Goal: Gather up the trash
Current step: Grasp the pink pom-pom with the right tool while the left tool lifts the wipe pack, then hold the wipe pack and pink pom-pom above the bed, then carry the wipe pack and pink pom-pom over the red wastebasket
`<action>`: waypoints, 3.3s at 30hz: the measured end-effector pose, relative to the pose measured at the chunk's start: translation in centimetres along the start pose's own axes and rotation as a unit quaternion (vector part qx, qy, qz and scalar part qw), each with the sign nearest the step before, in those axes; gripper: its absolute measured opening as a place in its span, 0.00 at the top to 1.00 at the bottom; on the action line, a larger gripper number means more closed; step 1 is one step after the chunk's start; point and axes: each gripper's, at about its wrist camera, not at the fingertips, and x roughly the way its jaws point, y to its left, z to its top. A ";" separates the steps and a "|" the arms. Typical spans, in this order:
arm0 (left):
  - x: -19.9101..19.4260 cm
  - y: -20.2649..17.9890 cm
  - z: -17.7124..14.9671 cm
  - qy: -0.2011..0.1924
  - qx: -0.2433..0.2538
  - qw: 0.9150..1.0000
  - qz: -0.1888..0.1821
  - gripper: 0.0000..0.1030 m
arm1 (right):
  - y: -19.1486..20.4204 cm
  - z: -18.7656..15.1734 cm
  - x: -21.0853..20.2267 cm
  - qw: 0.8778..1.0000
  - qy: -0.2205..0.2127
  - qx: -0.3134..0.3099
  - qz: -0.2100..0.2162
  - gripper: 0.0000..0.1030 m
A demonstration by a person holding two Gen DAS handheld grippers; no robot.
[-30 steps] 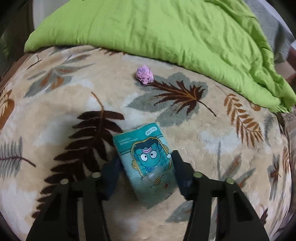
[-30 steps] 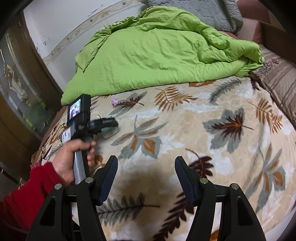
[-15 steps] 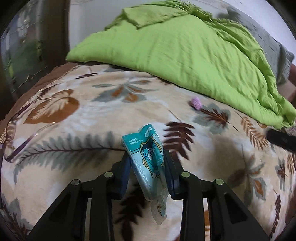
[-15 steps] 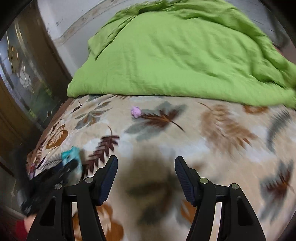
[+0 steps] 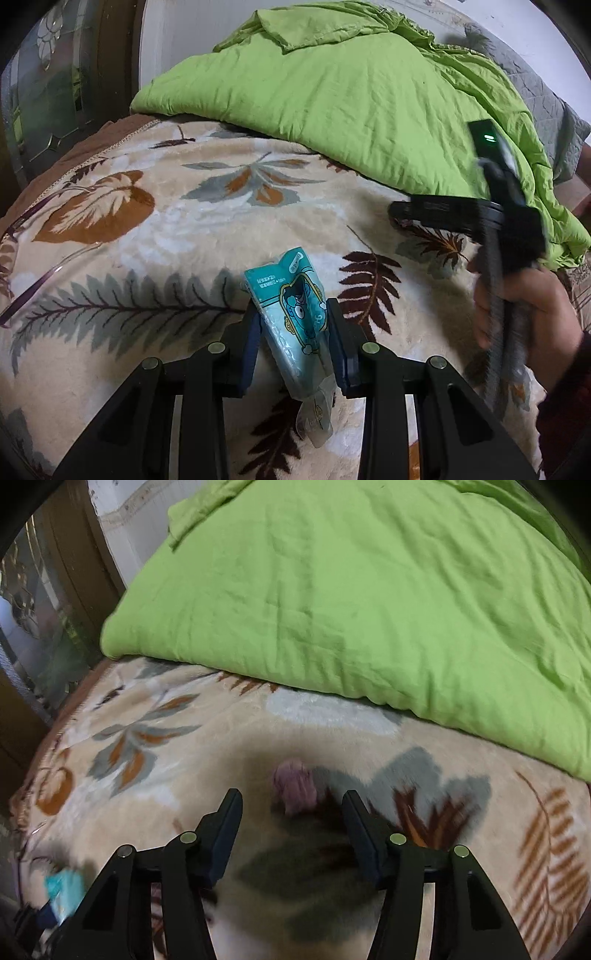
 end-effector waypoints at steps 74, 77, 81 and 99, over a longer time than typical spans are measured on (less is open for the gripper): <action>-15.7 -8.6 -13.4 -0.041 0.194 0.980 -0.025 0.68 | 2.5 -30.2 -29.2 0.987 -0.090 0.113 -0.064 0.74; -15.6 -8.7 -13.4 -0.041 0.195 0.980 -0.026 0.68 | 2.4 -30.2 -29.3 0.987 -0.090 0.117 -0.062 0.74; -16.0 -9.2 -13.4 -0.037 0.194 0.979 -0.047 0.68 | 2.3 -30.5 -29.9 0.987 -0.088 0.121 -0.060 0.74; -24.2 -21.5 -17.0 0.009 0.302 0.905 -0.299 0.68 | -6.1 -42.2 -45.7 0.944 -0.121 0.271 -0.140 0.74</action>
